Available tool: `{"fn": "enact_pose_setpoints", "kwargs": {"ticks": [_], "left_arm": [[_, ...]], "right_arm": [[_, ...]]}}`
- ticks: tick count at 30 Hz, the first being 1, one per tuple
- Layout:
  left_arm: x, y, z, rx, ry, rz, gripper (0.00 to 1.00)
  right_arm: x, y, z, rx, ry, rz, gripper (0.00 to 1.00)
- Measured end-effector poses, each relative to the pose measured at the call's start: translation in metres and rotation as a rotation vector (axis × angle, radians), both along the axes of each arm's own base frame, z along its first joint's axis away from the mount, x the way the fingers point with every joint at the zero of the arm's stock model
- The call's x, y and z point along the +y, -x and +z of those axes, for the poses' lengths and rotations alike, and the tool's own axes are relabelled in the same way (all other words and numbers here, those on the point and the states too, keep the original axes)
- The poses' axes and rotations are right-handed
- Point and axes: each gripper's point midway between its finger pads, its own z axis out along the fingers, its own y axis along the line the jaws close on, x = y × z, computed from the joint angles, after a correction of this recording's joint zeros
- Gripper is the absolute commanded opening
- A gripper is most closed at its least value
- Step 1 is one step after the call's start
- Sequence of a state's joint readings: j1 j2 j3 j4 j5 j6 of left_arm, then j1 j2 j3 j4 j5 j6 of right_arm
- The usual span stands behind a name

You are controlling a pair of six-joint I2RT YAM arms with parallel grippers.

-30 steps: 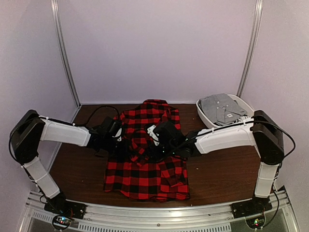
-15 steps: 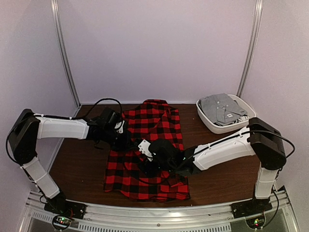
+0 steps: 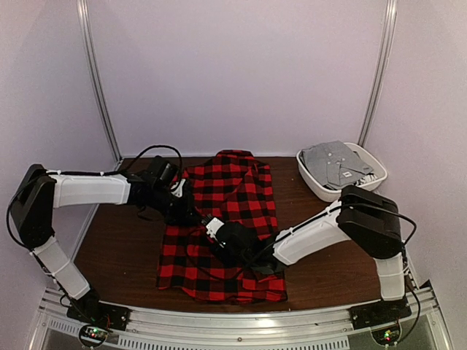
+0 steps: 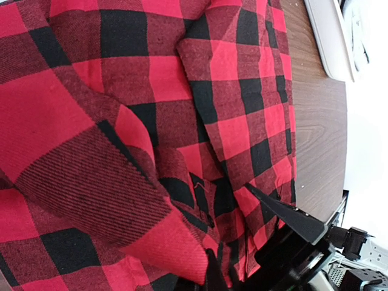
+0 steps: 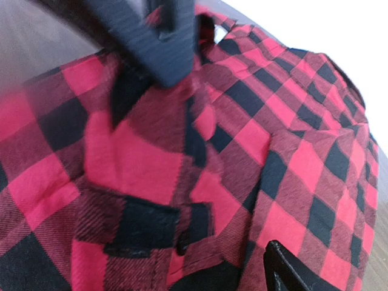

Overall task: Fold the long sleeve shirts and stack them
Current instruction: Pick up the sleeve from the center of the board, then pass from the left arm to the right

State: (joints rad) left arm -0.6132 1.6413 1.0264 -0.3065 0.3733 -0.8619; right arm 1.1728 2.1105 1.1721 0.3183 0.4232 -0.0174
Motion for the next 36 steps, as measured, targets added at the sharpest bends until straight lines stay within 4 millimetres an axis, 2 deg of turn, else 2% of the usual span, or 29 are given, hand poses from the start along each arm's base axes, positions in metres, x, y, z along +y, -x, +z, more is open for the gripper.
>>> {"fn": "enact_pose_setpoints", "kwargs": {"ticks": [4, 10, 15, 17, 19, 24, 27, 31, 33, 36], "left_arm": [[0.005, 0.0, 0.001, 0.003, -0.006, -0.004, 0.0], [0.013, -0.002, 0.002, 0.007, -0.009, -0.003, 0.0], [0.014, -0.003, 0.003, 0.008, -0.003, -0.007, 0.0], [0.014, -0.004, 0.004, 0.007, 0.0, -0.008, 0.01], [0.013, -0.005, 0.005, 0.003, 0.002, -0.007, 0.08], [0.014, -0.008, 0.011, -0.014, 0.007, 0.001, 0.37], [0.017, -0.011, 0.021, -0.042, 0.008, 0.023, 0.48], [0.027, -0.011, 0.047, -0.105, 0.02, 0.07, 0.53], [0.038, -0.004, 0.058, -0.13, 0.024, 0.103, 0.53], [0.055, 0.011, 0.062, -0.137, 0.012, 0.146, 0.53]], "right_arm": [[0.001, -0.007, 0.012, -0.054, -0.026, -0.029, 0.55], [0.005, -0.009, 0.031, -0.096, -0.064, -0.034, 0.19], [0.012, 0.0, 0.051, -0.11, -0.096, 0.006, 0.0], [0.015, 0.003, 0.06, -0.106, -0.117, 0.022, 0.0], [0.017, 0.006, 0.069, -0.104, -0.133, 0.039, 0.0], [0.021, 0.012, 0.076, -0.073, -0.139, 0.072, 0.0], [0.024, 0.011, 0.077, -0.041, -0.132, 0.079, 0.0], [0.027, 0.006, 0.082, 0.009, -0.154, 0.072, 0.0], [0.026, 0.0, 0.085, 0.039, -0.172, 0.062, 0.0], [0.021, -0.013, 0.09, 0.093, -0.203, 0.039, 0.0]]}}
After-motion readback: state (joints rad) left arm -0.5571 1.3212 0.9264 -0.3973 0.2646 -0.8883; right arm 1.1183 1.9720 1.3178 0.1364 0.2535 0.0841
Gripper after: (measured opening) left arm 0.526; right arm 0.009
